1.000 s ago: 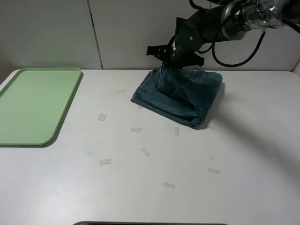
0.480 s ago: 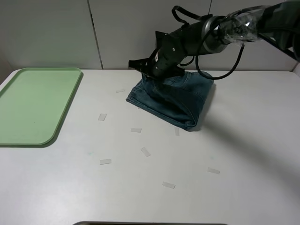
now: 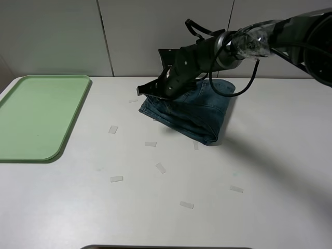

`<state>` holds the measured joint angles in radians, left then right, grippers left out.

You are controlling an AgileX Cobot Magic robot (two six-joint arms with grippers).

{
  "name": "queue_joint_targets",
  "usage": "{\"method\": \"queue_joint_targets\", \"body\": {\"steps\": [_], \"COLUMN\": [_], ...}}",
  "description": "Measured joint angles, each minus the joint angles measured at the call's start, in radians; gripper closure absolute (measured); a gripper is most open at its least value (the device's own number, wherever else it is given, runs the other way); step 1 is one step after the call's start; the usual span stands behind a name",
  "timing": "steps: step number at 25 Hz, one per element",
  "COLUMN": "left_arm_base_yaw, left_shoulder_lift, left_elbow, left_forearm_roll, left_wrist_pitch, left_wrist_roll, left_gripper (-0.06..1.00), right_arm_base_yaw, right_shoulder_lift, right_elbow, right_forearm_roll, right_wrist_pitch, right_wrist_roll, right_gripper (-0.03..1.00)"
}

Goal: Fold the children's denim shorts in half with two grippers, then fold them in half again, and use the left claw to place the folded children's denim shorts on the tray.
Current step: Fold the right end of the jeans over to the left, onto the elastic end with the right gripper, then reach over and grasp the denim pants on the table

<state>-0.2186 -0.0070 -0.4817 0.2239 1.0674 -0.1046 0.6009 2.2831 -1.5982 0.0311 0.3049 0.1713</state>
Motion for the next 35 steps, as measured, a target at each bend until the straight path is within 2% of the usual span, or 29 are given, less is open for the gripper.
{"method": "queue_joint_targets", "body": {"steps": [3,5,9,12,14,18,21,27,32,35], "left_arm_base_yaw": [0.0,0.0,0.0,0.0,0.0,0.0,0.0,0.0,0.0,0.0], "left_shoulder_lift": [0.0,0.0,0.0,0.0,0.0,0.0,0.0,0.0,0.0,0.0], "left_elbow": [0.0,0.0,0.0,0.0,0.0,0.0,0.0,0.0,0.0,0.0], "left_forearm_roll": [0.0,0.0,0.0,0.0,0.0,0.0,0.0,0.0,0.0,0.0], "left_wrist_pitch": [0.0,0.0,-0.001,-0.001,-0.001,-0.001,-0.001,-0.001,-0.001,-0.001], "left_wrist_roll": [0.002,0.004,0.008,0.008,0.008,0.012,0.015,0.017,0.017,0.017], "left_gripper": [0.18,0.18,0.18,0.18,0.18,0.18,0.18,0.18,0.18,0.18], "right_arm_base_yaw": [0.0,0.0,0.0,0.003,0.011,0.019,0.023,-0.021,-0.089,-0.135], "right_shoulder_lift": [0.0,0.0,0.0,0.0,0.0,0.0,-0.002,-0.095,-0.221,-0.309], "right_elbow": [0.0,0.0,0.0,0.0,0.0,0.0,0.0,0.0,0.0,0.0], "right_forearm_roll": [0.009,0.013,0.019,0.034,0.057,0.105,0.093,-0.114,-0.316,-0.414], "right_wrist_pitch": [0.001,0.002,0.005,0.005,0.006,0.027,0.064,0.186,0.327,0.452], "right_wrist_roll": [-0.078,-0.115,-0.171,-0.216,-0.241,-0.268,-0.305,-0.32,-0.182,-0.073], "right_gripper": [0.88,0.79,0.52,0.39,0.34,0.33,0.33,0.33,0.33,0.33]}}
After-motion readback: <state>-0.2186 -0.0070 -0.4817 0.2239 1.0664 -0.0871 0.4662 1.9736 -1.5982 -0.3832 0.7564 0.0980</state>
